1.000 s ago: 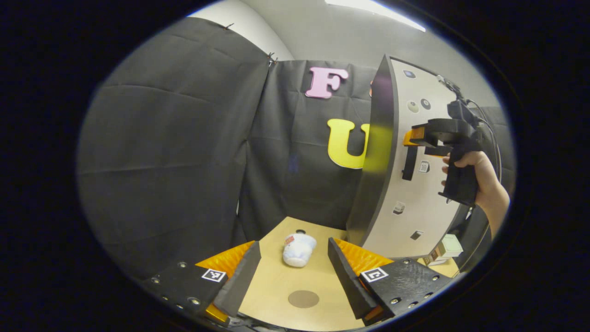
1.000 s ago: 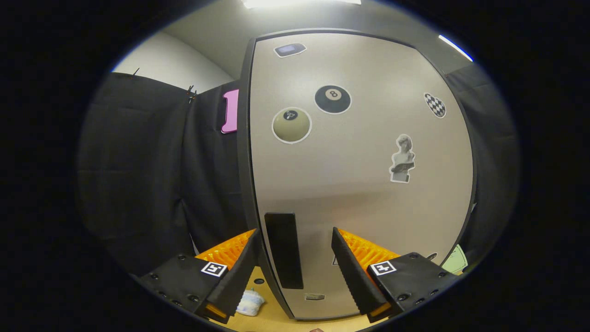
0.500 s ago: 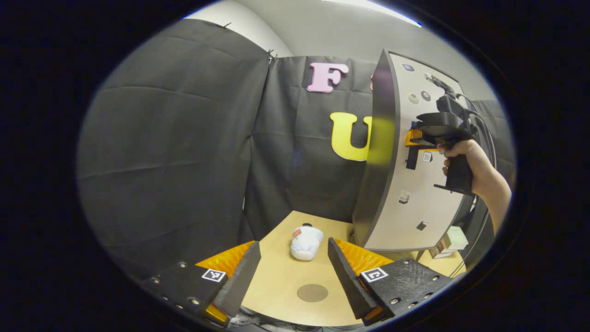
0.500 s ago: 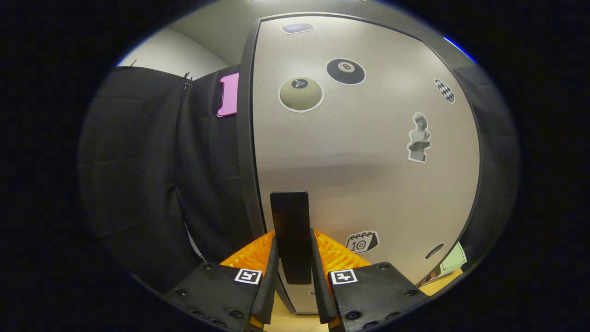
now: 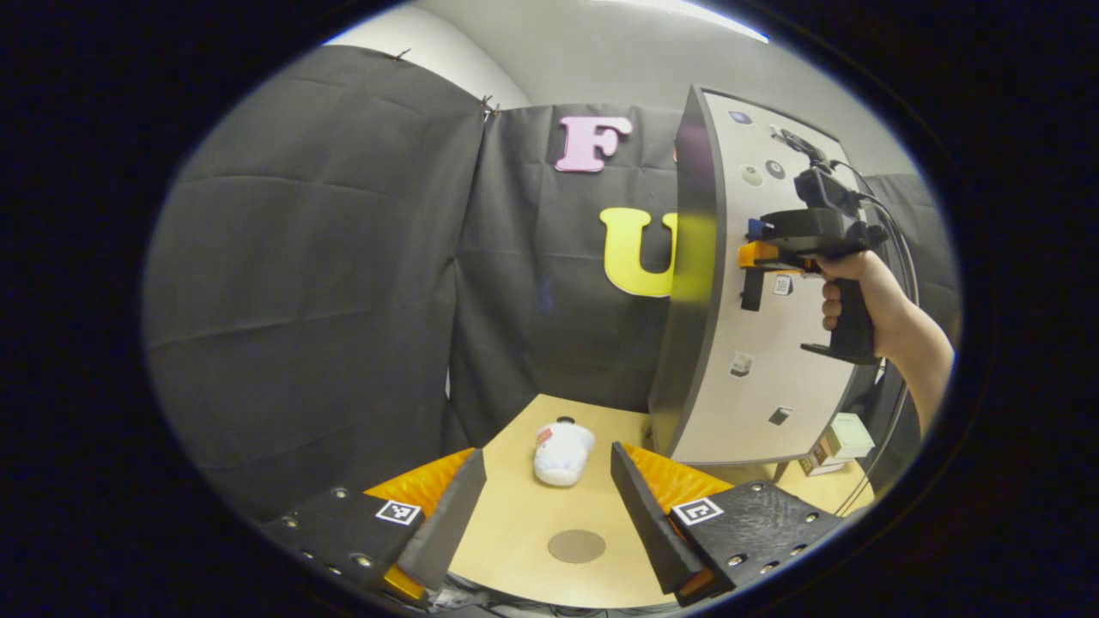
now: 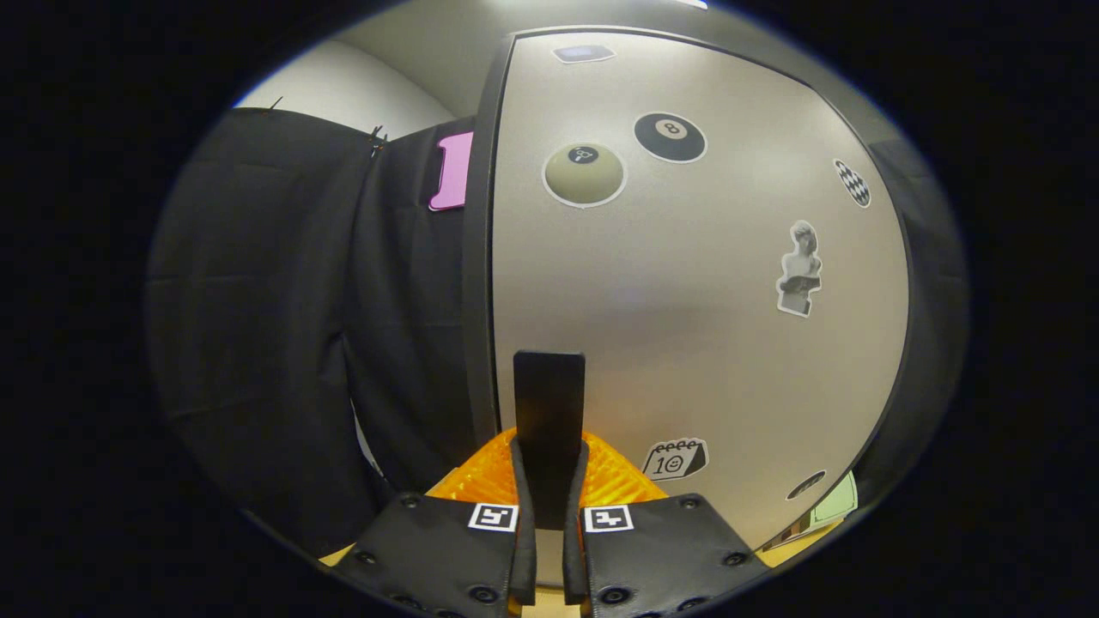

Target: Open the cabinet door with the right hand, grasp the bottle in the cabinet with the left hand and place it on the coaster, then close the cabinet door with the right hand.

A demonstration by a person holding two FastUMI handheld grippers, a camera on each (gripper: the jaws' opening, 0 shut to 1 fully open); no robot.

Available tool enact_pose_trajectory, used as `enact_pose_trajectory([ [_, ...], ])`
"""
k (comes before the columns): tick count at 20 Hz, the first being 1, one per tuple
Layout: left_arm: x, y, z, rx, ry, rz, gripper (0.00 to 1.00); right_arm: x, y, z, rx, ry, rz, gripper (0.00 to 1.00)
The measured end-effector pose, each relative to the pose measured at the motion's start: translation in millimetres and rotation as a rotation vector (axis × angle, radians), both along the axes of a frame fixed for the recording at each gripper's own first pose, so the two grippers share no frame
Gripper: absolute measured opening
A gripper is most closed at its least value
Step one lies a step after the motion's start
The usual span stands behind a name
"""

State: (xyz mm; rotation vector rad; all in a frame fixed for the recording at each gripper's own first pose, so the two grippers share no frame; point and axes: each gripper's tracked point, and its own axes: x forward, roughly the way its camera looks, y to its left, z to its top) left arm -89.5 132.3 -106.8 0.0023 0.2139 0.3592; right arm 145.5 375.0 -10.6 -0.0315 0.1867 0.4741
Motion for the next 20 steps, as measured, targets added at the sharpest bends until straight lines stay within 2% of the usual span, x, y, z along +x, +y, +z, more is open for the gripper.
enact_pose_trajectory([
  [1,3.7,-5.0,5.3,0.006,-0.014,0.002,0.92,-1.1,-0.6,-0.1,-0.004,-0.002,0.018,0.10],
  [2,6.8,-11.7,12.1,0.013,-0.029,-0.007,0.89,-1.4,-1.5,-0.7,-0.011,-0.001,0.036,0.08],
  [6,19.0,-35.0,40.3,0.030,-0.087,-0.022,0.90,-7.8,-5.2,-1.4,0.012,0.009,0.099,0.08],
  [10,33.5,-59.3,51.3,0.031,-0.075,-0.027,0.88,-18.6,-10.5,0.3,0.012,0.003,0.176,0.10],
  [16,20.1,-97.3,80.6,0.076,-0.100,-0.024,0.88,-29.1,-20.9,0.2,0.027,0.011,0.269,0.10],
  [18,4.3,-108.6,77.1,0.082,-0.103,-0.013,0.90,-30.0,-24.8,-1.0,0.040,0.016,0.294,0.10],
  [20,-0.4,-114.6,74.2,0.089,-0.104,-0.001,0.88,-29.9,-30.5,-2.4,0.046,0.017,0.319,0.10],
])
